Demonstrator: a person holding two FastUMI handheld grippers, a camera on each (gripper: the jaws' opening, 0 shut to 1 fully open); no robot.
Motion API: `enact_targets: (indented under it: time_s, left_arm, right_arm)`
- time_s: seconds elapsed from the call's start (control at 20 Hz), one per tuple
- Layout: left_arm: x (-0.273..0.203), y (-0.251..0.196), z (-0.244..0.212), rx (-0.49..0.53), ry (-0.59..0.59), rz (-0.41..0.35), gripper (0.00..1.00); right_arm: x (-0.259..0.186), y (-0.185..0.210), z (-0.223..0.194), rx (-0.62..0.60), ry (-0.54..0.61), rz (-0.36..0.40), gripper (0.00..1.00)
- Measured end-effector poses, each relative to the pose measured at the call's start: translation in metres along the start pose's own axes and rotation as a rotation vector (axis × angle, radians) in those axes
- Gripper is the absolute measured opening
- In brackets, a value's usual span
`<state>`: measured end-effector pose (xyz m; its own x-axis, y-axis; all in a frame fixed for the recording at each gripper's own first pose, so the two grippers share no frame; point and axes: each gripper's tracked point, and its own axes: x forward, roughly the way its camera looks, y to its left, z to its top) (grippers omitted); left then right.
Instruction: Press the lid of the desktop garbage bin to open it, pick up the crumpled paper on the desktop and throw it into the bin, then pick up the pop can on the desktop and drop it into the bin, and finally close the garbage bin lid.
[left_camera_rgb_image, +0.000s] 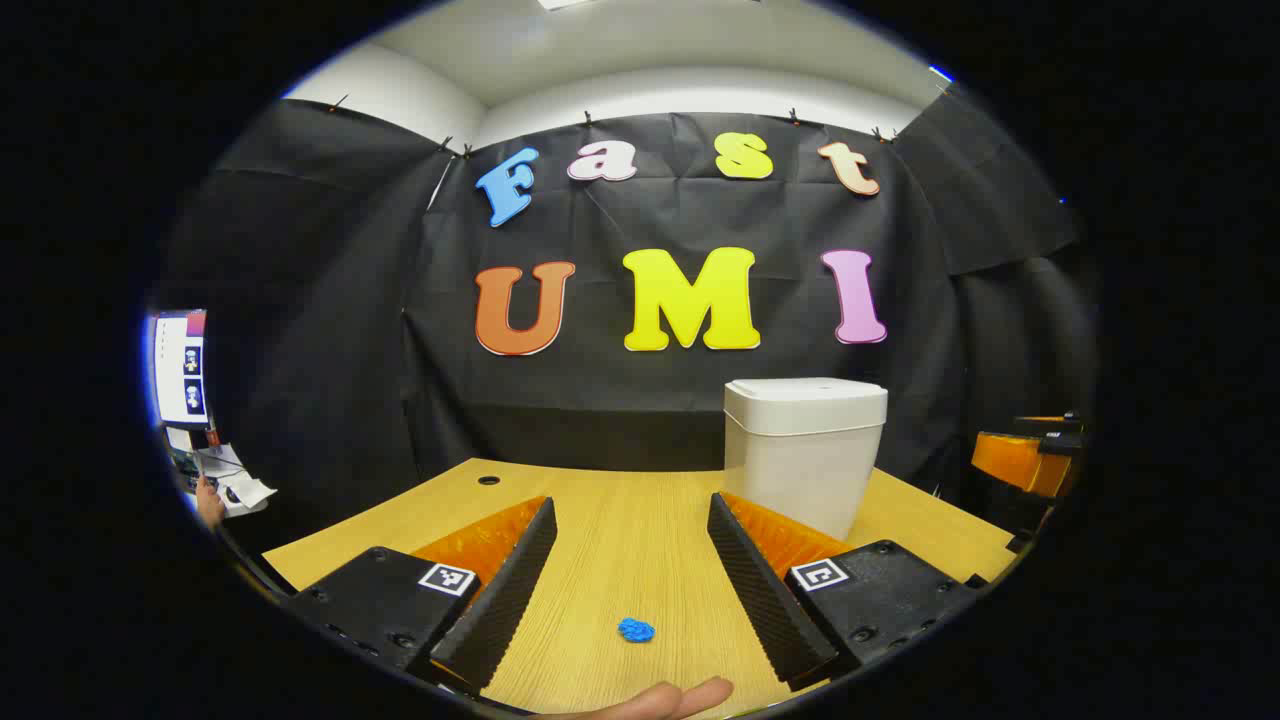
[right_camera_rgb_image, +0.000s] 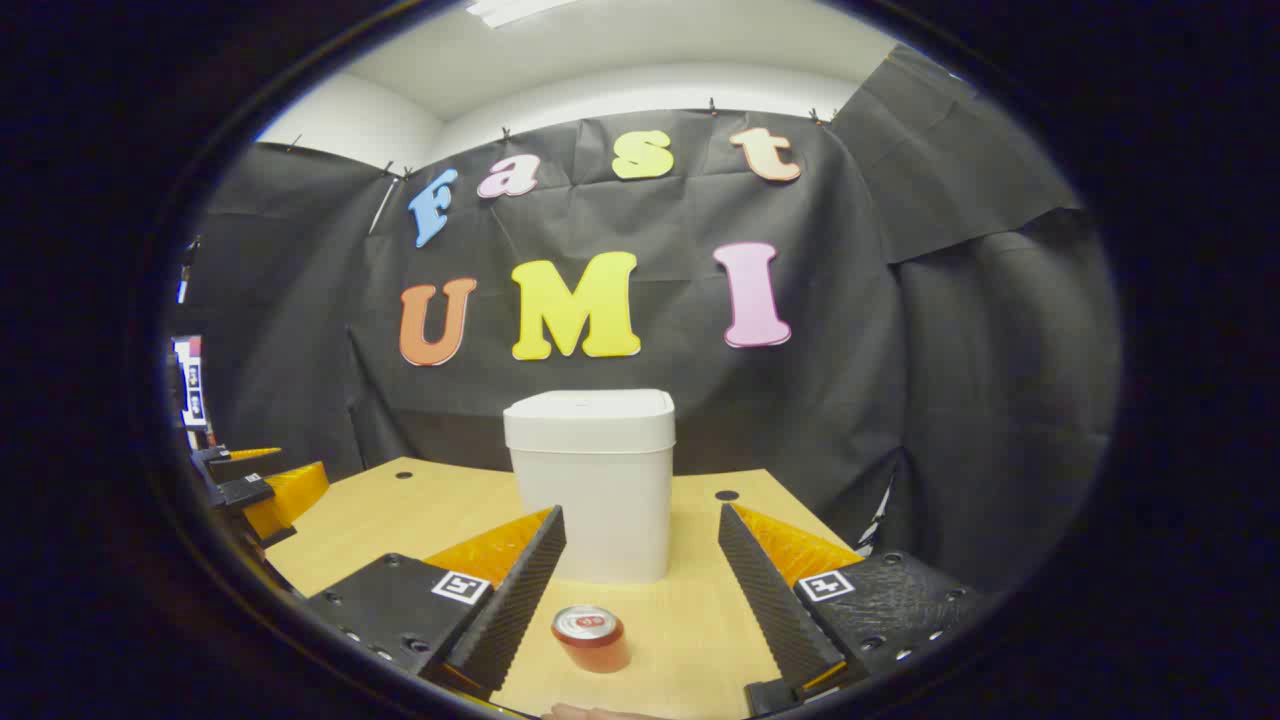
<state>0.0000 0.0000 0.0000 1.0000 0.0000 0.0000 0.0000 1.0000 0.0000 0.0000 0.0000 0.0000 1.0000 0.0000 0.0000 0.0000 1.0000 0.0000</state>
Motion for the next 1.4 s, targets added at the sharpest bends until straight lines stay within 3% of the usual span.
enact_targets:
  time_s: [0.3,0.9,1.4]
  left_arm:
    - [0.004,0.006,-0.005,-0.001,0.023,0.004,0.98]
    - [0.007,0.007,-0.016,0.011,0.066,-0.001,0.98]
    - [0.011,0.011,-0.021,0.015,0.096,-0.038,0.98]
  right_arm:
    - [0.004,0.000,-0.017,-0.065,0.060,-0.006,0.96]
    - [0.005,0.012,-0.029,-0.139,0.052,-0.012,0.95]
    - [0.036,0.037,0.003,-0.129,0.038,-0.008,0.98]
